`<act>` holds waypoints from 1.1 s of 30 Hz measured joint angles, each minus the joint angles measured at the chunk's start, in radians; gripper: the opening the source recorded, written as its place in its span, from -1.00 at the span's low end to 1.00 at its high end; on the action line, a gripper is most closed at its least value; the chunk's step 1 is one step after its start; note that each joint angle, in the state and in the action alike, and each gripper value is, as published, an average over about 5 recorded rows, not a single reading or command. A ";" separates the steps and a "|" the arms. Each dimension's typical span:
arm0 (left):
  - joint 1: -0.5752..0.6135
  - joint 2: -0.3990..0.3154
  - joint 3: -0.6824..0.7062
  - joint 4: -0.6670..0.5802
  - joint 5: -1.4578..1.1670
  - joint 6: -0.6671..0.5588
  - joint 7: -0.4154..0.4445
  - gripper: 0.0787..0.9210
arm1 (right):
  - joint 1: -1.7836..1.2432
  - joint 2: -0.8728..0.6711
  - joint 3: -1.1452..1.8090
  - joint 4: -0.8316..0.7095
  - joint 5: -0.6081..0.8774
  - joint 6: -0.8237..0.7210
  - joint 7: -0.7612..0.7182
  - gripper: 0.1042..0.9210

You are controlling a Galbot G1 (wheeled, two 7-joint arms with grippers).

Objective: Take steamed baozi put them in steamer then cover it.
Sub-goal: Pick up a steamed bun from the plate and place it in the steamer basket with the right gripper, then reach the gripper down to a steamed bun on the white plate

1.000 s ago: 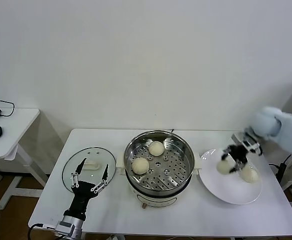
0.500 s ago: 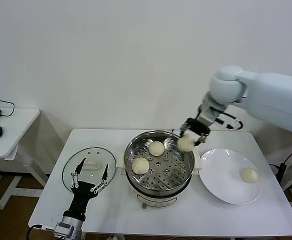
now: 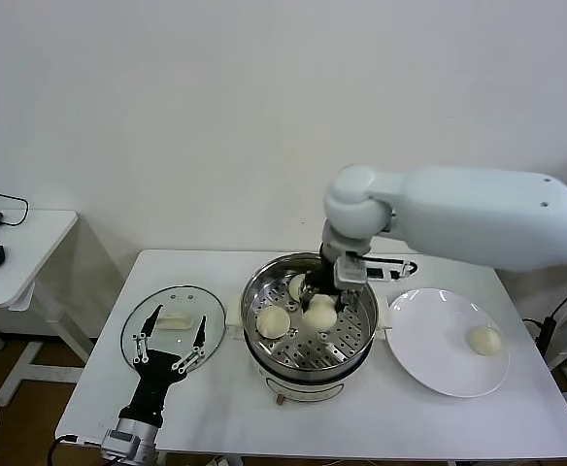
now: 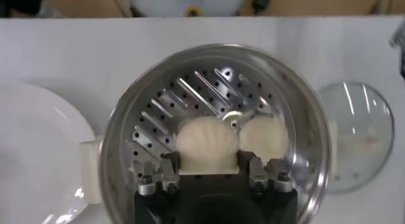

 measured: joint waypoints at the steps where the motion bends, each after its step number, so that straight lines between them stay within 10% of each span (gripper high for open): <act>1: 0.000 0.000 0.000 0.001 0.000 0.000 0.000 0.77 | -0.009 0.004 0.001 0.001 -0.010 0.008 0.001 0.28; 33: -0.006 0.003 -0.007 0.024 -0.014 -0.008 -0.008 0.77 | -0.086 0.051 0.021 0.015 -0.127 0.086 0.002 0.76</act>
